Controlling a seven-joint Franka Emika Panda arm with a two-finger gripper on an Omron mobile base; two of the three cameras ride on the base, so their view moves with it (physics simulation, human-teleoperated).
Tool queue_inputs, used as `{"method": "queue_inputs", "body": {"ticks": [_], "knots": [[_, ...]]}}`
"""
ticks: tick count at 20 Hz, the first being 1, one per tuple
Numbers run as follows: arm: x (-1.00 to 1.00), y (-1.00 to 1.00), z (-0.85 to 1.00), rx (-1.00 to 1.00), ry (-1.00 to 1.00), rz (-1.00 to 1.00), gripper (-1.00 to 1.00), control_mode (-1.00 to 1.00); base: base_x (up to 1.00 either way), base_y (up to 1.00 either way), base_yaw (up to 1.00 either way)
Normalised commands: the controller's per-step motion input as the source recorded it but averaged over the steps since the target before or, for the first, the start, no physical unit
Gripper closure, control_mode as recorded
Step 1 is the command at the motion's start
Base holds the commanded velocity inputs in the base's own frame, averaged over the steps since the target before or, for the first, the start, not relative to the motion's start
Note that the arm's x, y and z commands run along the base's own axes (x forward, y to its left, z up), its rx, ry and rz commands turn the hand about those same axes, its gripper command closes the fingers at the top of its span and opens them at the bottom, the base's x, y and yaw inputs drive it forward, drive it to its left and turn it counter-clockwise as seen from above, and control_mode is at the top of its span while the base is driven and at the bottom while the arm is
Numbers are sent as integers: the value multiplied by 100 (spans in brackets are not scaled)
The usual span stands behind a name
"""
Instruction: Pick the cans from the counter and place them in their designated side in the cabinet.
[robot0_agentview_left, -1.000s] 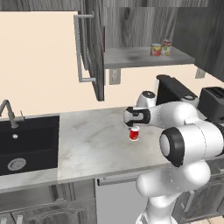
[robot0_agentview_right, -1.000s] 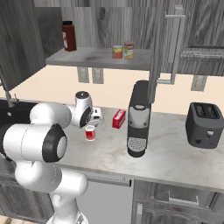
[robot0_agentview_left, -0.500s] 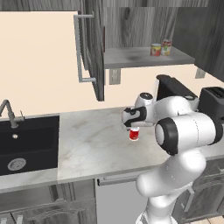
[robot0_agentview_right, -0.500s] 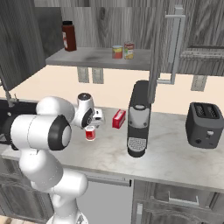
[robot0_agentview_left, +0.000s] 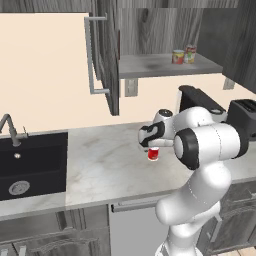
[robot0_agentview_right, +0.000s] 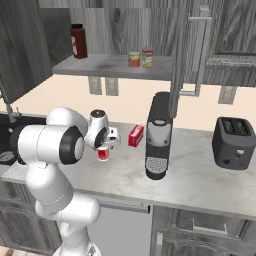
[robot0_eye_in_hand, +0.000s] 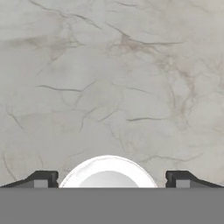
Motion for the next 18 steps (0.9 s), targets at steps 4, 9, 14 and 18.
{"method": "queue_inputs", "body": {"ticks": [4,9,14,18], "knots": [[0,0,-15,0,0,0,100,-100,0,0,0],[0,0,-2,0,0,0,100,-100,0,0,0],[0,0,0,0,-1,0,100,-100,0,0,0],[-8,0,20,0,-9,0,100,-100,0,0,0]]}}
